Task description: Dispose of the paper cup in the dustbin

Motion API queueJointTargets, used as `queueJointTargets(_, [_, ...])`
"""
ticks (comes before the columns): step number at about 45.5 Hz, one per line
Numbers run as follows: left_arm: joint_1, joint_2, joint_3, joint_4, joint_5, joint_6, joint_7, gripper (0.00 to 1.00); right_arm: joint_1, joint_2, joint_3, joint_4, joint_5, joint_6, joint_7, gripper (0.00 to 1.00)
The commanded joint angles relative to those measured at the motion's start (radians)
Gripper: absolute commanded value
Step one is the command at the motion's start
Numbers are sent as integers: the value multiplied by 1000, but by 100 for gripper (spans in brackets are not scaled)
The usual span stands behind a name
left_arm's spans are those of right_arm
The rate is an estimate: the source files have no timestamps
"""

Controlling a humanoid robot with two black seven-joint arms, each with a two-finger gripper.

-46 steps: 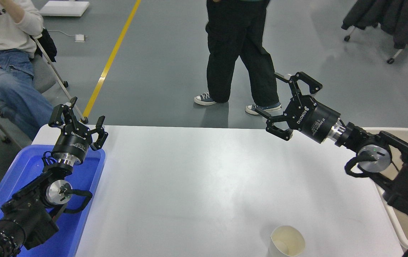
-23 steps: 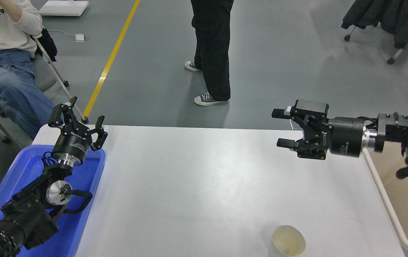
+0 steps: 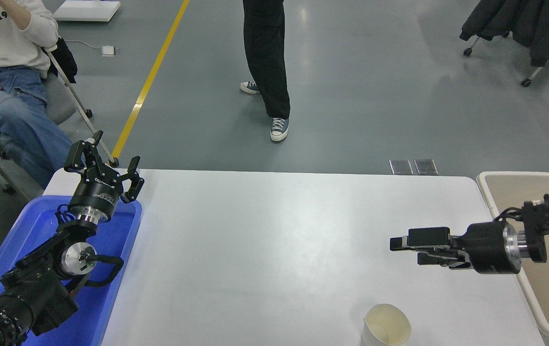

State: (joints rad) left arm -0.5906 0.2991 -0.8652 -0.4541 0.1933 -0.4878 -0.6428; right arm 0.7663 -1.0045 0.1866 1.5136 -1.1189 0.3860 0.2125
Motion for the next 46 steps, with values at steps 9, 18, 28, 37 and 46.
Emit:
queueJointTargets(9, [0,0,0,0,0,0,0,100,-263,4,73,7,-285,-131,54,100])
queueJointTargets(18, [0,0,0,0,0,0,0,100,-317,20,105,5,-303,-141,62,100])
queueJointTargets(28, [0,0,0,0,0,0,0,100,-346,55,125,-1,-302,-153,139,100])
queueJointTargets(37, [0,0,0,0,0,0,0,100,-369,98,134,-19,-303,-164,143,100])
queueJointTargets(46, [0,2,0,0,0,0,0,100,-372,132,134,-52,-303,-184,150,100])
